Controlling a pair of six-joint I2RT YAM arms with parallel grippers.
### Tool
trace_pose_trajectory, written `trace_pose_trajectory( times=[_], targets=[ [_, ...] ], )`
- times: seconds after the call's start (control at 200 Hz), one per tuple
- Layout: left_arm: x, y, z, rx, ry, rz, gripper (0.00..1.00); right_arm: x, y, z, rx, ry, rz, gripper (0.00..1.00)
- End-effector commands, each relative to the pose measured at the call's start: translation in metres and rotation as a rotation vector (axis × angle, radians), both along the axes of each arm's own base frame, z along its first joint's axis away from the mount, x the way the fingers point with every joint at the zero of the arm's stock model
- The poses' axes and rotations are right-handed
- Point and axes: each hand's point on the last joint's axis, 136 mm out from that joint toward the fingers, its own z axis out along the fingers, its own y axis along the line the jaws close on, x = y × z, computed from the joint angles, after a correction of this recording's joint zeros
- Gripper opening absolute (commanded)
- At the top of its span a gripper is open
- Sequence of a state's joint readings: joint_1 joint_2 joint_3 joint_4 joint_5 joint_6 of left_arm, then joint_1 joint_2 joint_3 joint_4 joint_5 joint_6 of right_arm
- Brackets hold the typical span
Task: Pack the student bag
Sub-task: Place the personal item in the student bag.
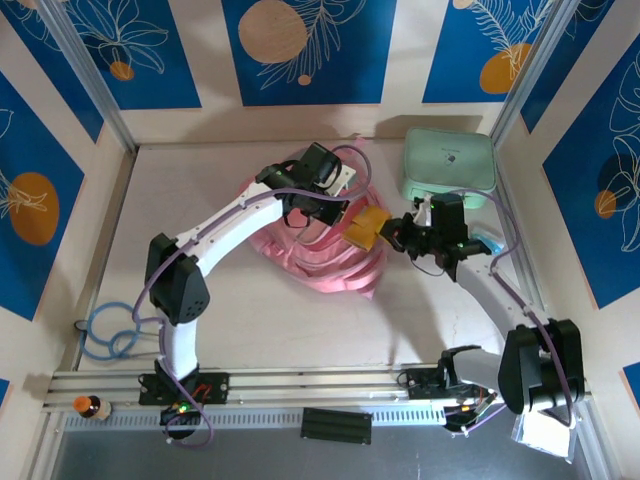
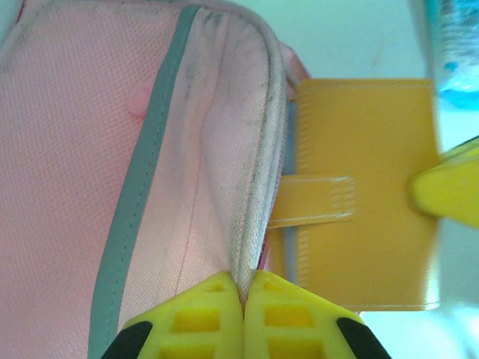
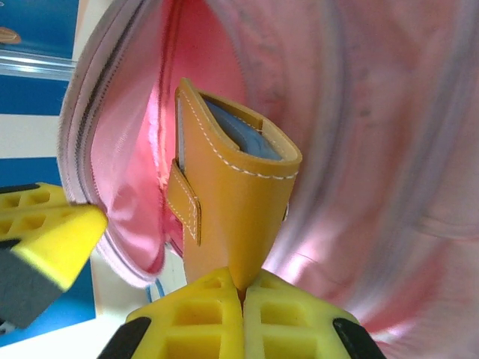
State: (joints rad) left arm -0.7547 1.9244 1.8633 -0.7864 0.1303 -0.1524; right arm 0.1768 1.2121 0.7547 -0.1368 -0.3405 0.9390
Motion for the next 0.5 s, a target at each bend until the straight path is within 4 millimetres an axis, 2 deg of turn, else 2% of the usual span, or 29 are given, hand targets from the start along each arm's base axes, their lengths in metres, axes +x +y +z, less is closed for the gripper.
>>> trace_pose_trajectory(
  times=[0.0,0.2,0.39,0.495],
  targets=[
    [-0.013,-0.027,0.068,-0.230,-0.052,-0.070,0.00,0.019,0.007,0.009,0.029,0.021,-0.039,0.00],
    [-0.002,-0.029,0.084,-0.279,-0.088,-0.008,0.00,0.043,0.022,-0.007,-0.003,0.140,-0.062,0.00],
    [0.006,-0.026,0.091,-0.304,-0.103,0.044,0.00,0.062,0.048,-0.016,-0.034,0.175,-0.042,0.00],
    [0.013,-0.021,0.093,-0.317,-0.107,0.082,0.00,0.076,0.064,-0.016,0.042,0.193,-0.025,0.07]
  ],
)
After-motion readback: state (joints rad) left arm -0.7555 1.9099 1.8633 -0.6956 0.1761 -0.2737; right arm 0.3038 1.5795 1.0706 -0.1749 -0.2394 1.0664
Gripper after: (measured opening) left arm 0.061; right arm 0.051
